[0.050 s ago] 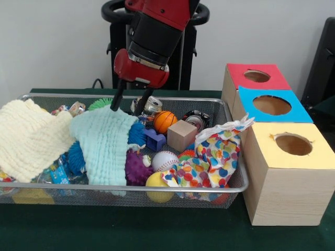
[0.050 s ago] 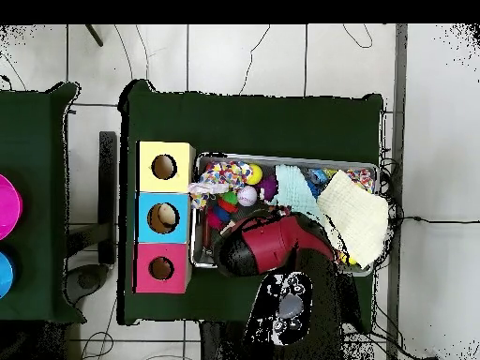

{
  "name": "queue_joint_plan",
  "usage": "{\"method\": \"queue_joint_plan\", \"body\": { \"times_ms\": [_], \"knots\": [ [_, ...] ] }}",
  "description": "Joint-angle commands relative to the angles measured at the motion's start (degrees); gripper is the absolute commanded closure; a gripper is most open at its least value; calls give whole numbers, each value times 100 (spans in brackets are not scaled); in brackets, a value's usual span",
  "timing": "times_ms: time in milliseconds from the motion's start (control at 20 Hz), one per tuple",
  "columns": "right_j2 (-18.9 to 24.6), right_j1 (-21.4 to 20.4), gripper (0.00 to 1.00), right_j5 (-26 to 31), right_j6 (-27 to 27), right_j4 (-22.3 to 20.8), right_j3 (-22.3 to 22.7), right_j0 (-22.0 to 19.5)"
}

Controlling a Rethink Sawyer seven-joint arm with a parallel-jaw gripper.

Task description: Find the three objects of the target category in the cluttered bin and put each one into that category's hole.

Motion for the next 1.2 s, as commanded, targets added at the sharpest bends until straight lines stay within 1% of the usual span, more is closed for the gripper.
{"method": "queue_joint_plan", "body": {
  "times_ms": [50,250,350,500,600,700,900,1050,1200],
  "knots": [
    [230,136,0,49,127,-282,-56,-118],
    [242,156,0,44,120,-285,-40,-130],
    [267,267,0,-126,234,-267,-59,-173],
    [-184,557,0,2,681,-255,-252,75],
    [-304,648,0,-29,772,-256,-256,118],
    [-342,707,0,-62,793,-202,-208,129],
    [-454,800,0,-305,784,-247,-153,177],
    [-547,955,0,-517,816,-277,-187,222],
    [-551,1086,0,-680,852,-228,-141,214]
  ]
}}
